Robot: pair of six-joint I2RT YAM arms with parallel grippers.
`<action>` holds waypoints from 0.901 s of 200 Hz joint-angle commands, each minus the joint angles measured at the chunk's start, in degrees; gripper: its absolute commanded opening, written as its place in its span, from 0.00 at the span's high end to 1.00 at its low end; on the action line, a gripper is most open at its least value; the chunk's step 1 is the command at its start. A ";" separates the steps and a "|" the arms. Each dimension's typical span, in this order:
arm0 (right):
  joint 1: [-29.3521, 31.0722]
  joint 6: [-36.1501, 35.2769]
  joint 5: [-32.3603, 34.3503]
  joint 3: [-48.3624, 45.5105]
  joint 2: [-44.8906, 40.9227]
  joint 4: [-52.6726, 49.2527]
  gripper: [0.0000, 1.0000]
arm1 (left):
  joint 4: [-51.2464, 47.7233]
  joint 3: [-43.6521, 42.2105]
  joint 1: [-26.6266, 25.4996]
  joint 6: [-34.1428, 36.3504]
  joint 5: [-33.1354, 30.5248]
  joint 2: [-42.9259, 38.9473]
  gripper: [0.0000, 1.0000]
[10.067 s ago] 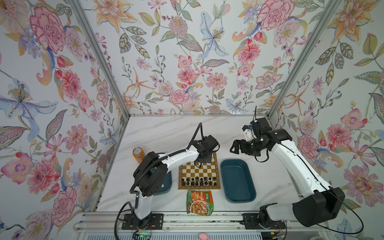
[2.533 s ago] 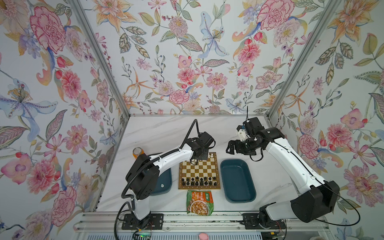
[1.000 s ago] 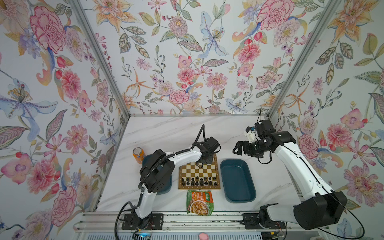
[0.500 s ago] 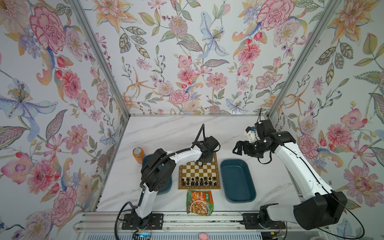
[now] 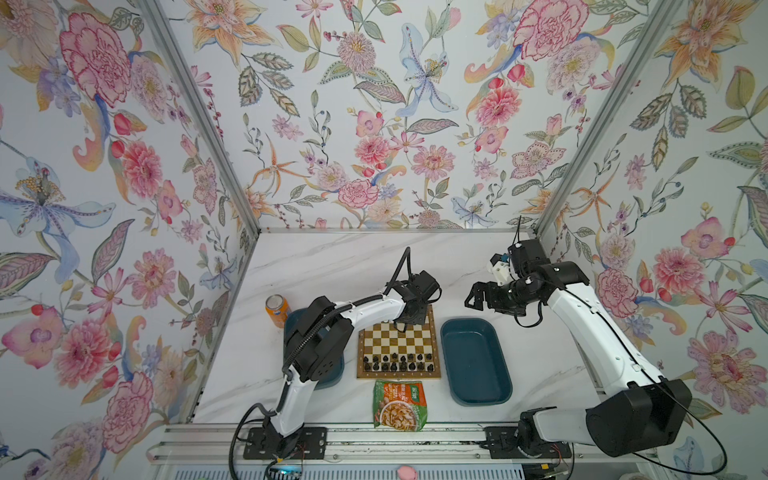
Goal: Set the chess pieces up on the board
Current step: 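Lower the pawn onto the far second row and open the left gripper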
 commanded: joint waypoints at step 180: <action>0.28 -0.71 -1.75 4.30 4.37 0.60 0.01 | -7.82 9.07 2.13 0.34 -4.03 -6.24 0.64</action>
